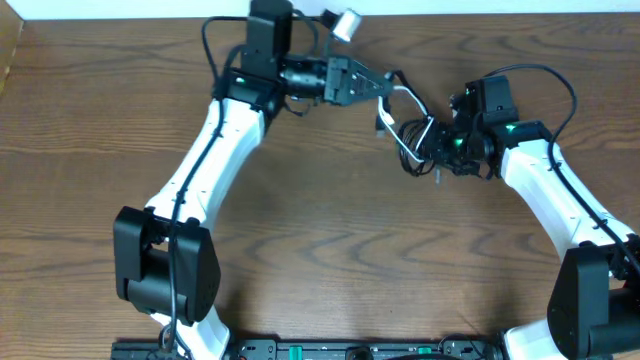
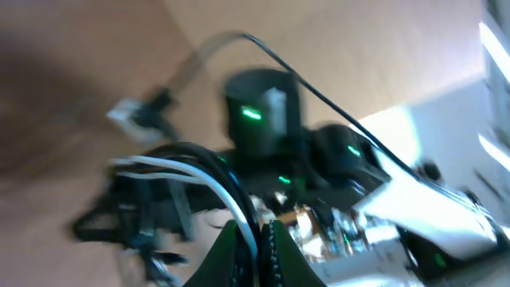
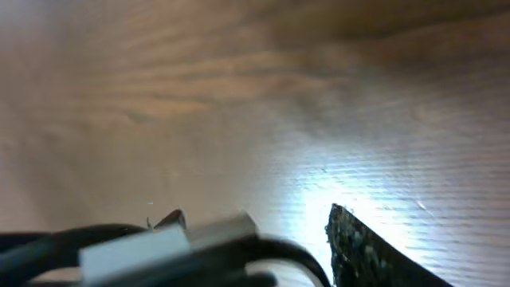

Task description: Untangle cables

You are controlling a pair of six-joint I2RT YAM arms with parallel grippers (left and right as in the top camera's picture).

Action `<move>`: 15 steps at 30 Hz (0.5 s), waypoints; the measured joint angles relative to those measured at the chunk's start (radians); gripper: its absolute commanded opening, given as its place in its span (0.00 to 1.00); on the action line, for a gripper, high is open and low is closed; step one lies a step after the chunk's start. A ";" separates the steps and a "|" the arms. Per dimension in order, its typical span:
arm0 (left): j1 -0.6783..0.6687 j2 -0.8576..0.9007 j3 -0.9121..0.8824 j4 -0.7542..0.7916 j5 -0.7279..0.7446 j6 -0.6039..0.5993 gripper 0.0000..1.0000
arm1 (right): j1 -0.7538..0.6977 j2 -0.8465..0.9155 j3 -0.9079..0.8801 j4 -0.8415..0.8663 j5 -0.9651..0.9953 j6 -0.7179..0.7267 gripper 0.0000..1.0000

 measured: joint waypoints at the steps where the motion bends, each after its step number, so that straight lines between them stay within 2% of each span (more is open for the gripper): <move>1: 0.014 0.000 0.000 -0.033 -0.036 0.003 0.07 | -0.008 0.000 0.000 -0.019 -0.004 -0.045 0.51; 3: 0.034 0.000 0.000 -0.129 -0.112 0.028 0.08 | -0.027 0.000 0.001 -0.067 -0.002 -0.109 0.51; 4: 0.045 0.000 0.002 -0.242 -0.214 0.055 0.08 | -0.047 0.000 0.001 -0.095 -0.001 -0.148 0.51; 5: 0.046 0.000 0.002 -0.283 -0.258 0.072 0.08 | -0.055 0.000 0.001 -0.108 -0.002 -0.162 0.50; 6: 0.043 0.000 0.005 -0.415 -0.362 0.110 0.07 | -0.076 -0.002 0.002 -0.131 -0.002 -0.190 0.51; 9: 0.023 0.000 0.003 -0.600 -0.556 0.193 0.07 | -0.128 -0.004 0.002 -0.171 0.004 -0.217 0.52; 15: -0.005 0.000 0.003 -0.747 -0.713 0.345 0.07 | -0.177 -0.005 0.002 -0.174 -0.081 -0.305 0.52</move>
